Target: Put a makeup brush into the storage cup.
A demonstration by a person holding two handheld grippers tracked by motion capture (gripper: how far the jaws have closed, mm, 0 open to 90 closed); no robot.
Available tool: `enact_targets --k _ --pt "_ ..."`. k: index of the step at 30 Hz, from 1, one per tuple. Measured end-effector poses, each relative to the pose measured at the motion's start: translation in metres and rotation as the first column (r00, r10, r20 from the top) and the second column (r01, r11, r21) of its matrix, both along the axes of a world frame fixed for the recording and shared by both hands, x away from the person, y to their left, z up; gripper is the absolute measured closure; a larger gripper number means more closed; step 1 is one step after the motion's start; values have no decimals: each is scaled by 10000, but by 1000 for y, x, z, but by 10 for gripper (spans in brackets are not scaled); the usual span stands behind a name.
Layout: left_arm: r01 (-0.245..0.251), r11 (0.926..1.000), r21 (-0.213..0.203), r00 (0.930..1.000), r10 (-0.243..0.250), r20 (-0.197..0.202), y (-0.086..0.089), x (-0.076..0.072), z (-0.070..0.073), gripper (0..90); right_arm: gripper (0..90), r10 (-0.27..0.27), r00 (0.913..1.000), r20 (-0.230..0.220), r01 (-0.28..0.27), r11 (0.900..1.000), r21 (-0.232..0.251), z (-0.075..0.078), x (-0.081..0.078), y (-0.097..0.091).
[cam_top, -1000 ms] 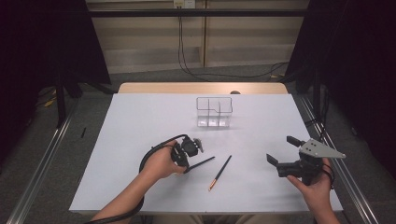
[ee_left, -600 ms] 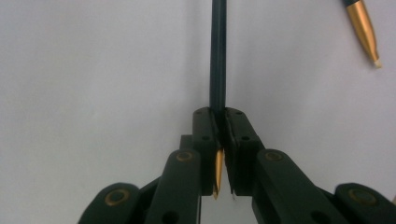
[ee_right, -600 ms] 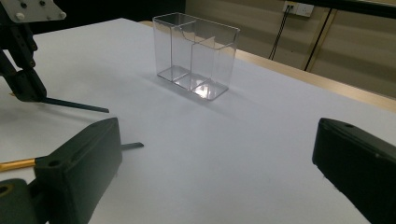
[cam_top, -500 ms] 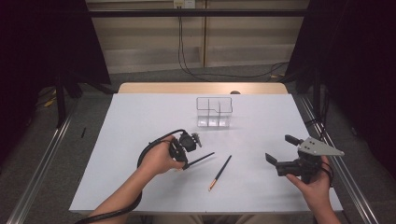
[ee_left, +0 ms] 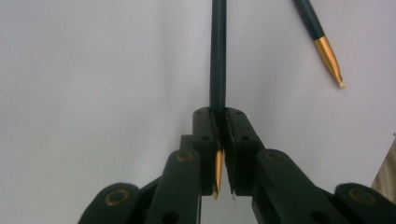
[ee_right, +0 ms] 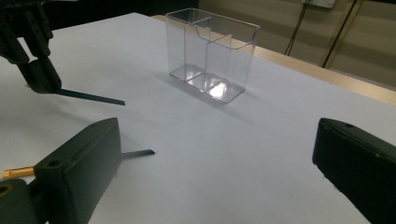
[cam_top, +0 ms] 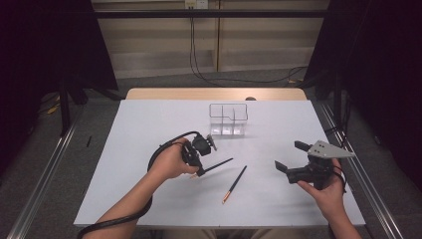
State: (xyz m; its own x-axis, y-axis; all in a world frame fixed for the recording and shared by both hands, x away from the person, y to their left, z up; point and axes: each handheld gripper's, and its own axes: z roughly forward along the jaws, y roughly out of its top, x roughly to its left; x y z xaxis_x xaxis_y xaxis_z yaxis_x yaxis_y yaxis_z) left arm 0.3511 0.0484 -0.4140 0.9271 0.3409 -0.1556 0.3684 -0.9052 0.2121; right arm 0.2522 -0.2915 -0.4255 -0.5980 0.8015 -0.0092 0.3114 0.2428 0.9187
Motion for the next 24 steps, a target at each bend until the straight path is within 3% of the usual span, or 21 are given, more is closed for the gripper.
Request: enact_targets --k 1,9,11,24 --pt "223 9997 -36 9997 -223 -51 -1 2 1 840 8 104 9999 -63 -104 9999 -19 -1 2 3" --pt "300 9992 -246 9995 -299 49 -6 4 9 840 7 857 9959 -301 -863 9961 -179 3 14 22" --pt "668 9976 -181 9976 -665 178 -7 5 11 840 7 1058 9938 -353 -1066 9941 -194 5 17 26" --pt "1261 9917 -270 9918 -1255 226 -13 7 17 839 49 2444 9601 -1362 -2539 9655 -573 13 36 46"
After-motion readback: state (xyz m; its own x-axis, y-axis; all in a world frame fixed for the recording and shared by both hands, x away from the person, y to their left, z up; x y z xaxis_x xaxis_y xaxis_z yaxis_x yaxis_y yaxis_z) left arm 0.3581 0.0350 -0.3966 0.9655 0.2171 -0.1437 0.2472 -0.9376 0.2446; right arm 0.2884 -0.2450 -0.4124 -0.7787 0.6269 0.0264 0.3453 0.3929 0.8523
